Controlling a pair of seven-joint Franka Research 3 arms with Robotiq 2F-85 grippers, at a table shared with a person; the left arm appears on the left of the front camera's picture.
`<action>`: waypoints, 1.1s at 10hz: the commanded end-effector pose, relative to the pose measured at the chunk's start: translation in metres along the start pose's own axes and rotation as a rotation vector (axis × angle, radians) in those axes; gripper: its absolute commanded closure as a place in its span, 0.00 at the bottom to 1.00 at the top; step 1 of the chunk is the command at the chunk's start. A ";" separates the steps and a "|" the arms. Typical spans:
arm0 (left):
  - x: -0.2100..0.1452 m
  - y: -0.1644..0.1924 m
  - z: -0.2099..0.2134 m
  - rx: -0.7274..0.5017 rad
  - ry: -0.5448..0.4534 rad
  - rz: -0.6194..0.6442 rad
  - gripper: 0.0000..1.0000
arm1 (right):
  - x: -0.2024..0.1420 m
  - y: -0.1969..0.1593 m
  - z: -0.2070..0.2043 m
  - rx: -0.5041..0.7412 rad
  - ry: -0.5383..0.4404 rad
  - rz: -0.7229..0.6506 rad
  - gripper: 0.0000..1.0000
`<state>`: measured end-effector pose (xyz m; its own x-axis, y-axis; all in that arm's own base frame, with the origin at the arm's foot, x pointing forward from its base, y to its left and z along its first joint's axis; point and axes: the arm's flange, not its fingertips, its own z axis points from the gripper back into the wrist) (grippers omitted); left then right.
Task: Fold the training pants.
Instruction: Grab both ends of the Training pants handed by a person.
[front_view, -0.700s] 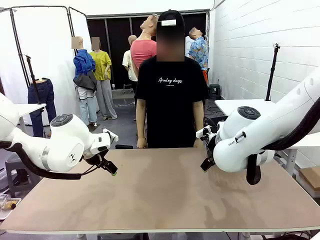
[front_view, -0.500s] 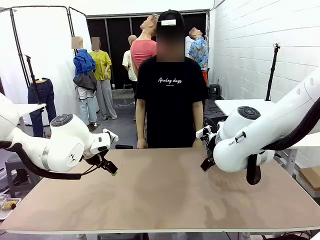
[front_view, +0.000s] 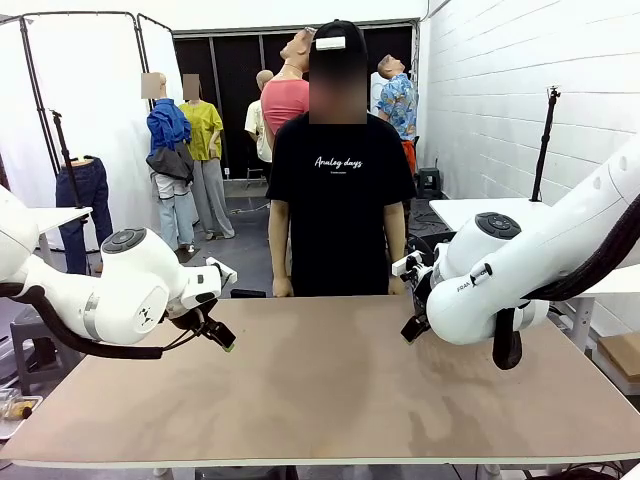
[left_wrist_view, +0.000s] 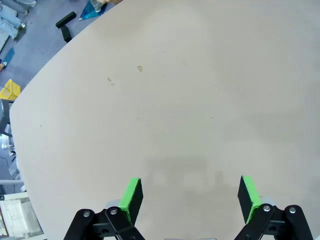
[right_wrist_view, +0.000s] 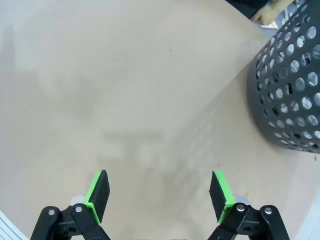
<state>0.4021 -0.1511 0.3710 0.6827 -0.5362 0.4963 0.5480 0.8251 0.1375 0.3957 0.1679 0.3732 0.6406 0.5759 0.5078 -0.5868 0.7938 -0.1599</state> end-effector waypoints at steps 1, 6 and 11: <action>0.000 0.001 0.000 0.000 0.000 0.002 0.00 | 0.000 0.000 0.000 0.000 0.000 0.000 0.00; 0.000 0.001 0.000 0.000 0.000 0.002 0.00 | 0.000 0.000 0.000 0.000 0.000 0.000 0.00; 0.005 -0.001 0.020 -0.010 0.028 0.017 0.00 | 0.008 -0.009 0.018 0.021 0.014 -0.023 0.00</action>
<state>0.4004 -0.1515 0.3752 0.6874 -0.5372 0.4887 0.5492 0.8249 0.1343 0.3972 0.1658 0.3795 0.6465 0.5712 0.5058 -0.5824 0.7977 -0.1565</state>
